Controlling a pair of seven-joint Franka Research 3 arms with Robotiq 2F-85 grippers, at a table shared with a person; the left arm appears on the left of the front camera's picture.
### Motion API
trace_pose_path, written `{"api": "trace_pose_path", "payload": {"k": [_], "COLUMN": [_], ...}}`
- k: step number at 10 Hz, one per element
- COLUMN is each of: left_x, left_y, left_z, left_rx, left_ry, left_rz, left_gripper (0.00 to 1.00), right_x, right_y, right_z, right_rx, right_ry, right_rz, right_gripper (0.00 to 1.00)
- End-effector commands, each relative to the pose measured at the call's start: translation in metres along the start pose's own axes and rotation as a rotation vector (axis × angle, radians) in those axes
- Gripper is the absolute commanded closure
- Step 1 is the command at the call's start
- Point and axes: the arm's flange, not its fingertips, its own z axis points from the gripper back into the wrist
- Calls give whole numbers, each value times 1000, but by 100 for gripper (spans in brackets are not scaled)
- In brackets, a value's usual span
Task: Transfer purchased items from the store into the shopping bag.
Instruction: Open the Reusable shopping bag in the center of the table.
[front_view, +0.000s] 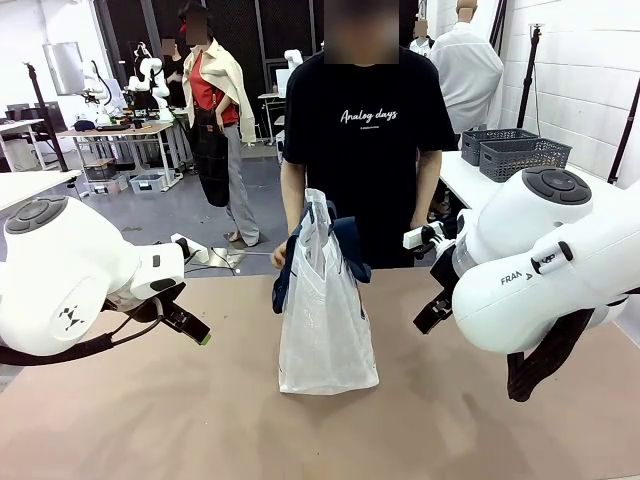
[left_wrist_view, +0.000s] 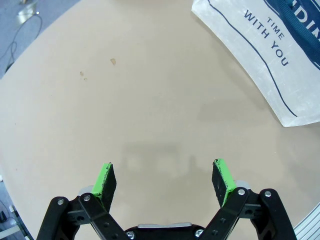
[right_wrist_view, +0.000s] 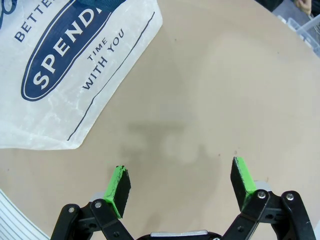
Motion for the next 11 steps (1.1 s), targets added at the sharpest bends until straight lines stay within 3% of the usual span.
{"api": "trace_pose_path", "payload": {"k": [1, 11], "left_x": [0, 0], "left_y": [1, 1], "left_z": [0, 0], "left_rx": [1, 1], "left_ry": [0, 0], "left_rz": [2, 2], "left_gripper": [0, 0], "right_x": [0, 0], "right_y": [0, 0], "right_z": [0, 0], "right_rx": [0, 0], "right_ry": [0, 0], "right_rz": [0, 0], "right_gripper": [0, 0]}}
